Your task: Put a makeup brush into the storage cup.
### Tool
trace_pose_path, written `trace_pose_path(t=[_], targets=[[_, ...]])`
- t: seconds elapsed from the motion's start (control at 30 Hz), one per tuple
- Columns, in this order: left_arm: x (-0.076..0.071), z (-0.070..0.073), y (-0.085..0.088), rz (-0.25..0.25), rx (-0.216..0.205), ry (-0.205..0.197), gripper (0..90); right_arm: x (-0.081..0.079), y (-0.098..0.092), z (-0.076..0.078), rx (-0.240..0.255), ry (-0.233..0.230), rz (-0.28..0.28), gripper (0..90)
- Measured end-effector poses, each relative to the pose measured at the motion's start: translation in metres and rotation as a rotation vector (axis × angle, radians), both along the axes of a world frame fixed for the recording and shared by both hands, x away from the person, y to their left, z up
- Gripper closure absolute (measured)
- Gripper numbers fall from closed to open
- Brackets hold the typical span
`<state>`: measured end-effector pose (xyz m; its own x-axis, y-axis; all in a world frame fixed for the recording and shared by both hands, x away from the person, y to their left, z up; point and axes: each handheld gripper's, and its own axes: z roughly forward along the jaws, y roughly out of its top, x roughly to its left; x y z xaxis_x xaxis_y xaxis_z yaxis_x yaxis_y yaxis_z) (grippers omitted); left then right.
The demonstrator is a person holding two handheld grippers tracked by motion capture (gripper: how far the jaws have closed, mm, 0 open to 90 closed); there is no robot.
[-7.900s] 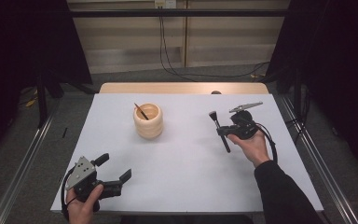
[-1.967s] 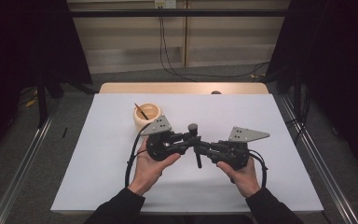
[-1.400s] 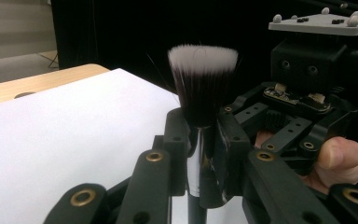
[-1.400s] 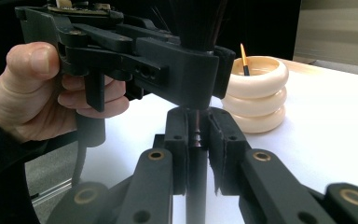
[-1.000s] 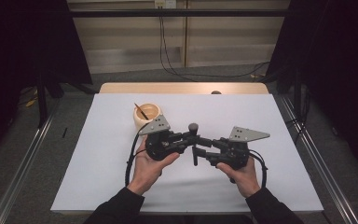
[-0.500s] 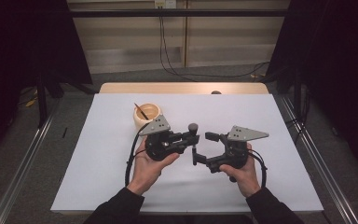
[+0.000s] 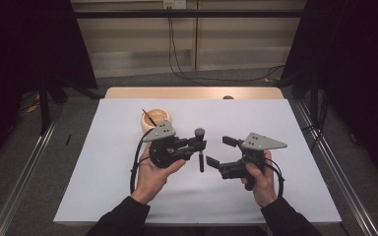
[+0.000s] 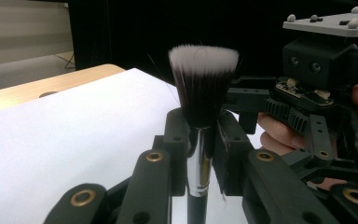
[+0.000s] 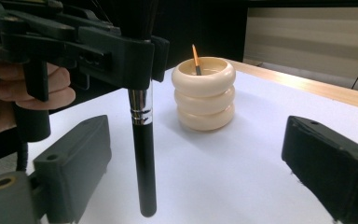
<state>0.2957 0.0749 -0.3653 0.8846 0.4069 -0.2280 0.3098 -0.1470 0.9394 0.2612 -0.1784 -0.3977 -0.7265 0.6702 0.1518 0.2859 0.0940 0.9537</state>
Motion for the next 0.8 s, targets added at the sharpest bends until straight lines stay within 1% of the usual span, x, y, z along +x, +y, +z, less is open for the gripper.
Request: trace_pose_path(t=[0.07, 0.1, 0.17, 0.3, 0.33, 0.43, 0.47, 0.5, 0.53, 0.6, 0.63, 0.7, 0.77, 0.8], targets=[[0.001, 0.0, 0.003, 0.006, 0.005, -0.001, 77.3, -0.001, 0.0, -0.001, -0.003, -0.012, 0.004, 5.9], [0.001, 0.0, 0.004, 0.006, 0.001, 0.0, 77.3, -0.001, 0.0, -0.001, -0.001, -0.011, -0.001, 5.8], [0.002, 0.001, 0.007, 0.012, 0.007, -0.003, 77.4, -0.002, -0.002, -0.002, 0.0, -0.013, -0.006, 5.3], [0.003, 0.001, 0.011, 0.022, 0.012, -0.008, 77.3, -0.003, -0.007, -0.003, 0.003, -0.023, -0.022, 4.1], [0.003, 0.002, 0.013, 0.028, 0.008, -0.005, 77.3, -0.003, -0.008, -0.003, 0.005, -0.023, -0.024, 4.0], [0.004, 0.002, 0.017, 0.028, 0.012, -0.008, 77.3, -0.005, -0.013, -0.003, 0.002, -0.024, -0.038, 3.4], [0.004, 0.002, 0.018, 0.038, 0.015, -0.006, 77.3, -0.006, -0.016, -0.004, 0.0, -0.025, -0.041, 3.4], [0.005, 0.002, 0.02, 0.037, 0.011, -0.005, 77.3, -0.006, -0.017, -0.004, -0.001, -0.027, -0.047, 3.3], [0.005, 0.003, 0.022, 0.042, 0.012, -0.008, 77.3, -0.007, -0.019, -0.005, -0.001, -0.021, -0.054, 2.5], [0.006, 0.003, 0.025, 0.055, 0.011, -0.008, 77.3, -0.009, -0.023, -0.005, -0.007, -0.025, -0.071, 2.0], [0.007, 0.004, 0.027, 0.06, 0.006, -0.005, 77.3, -0.01, -0.023, -0.006, -0.002, -0.023, -0.076, 2.0], [0.008, 0.005, 0.03, 0.07, 0.013, -0.007, 77.3, -0.011, -0.026, -0.006, -0.006, -0.026, -0.085, 1.6], [0.01, 0.006, 0.035, 0.082, 0.008, -0.008, 77.3, -0.013, -0.029, -0.007, -0.01, -0.027, -0.101, 0.8], [0.01, 0.007, 0.037, 0.09, 0.018, -0.01, 77.3, -0.014, -0.031, -0.008, -0.012, -0.032, -0.106, 0.0]])
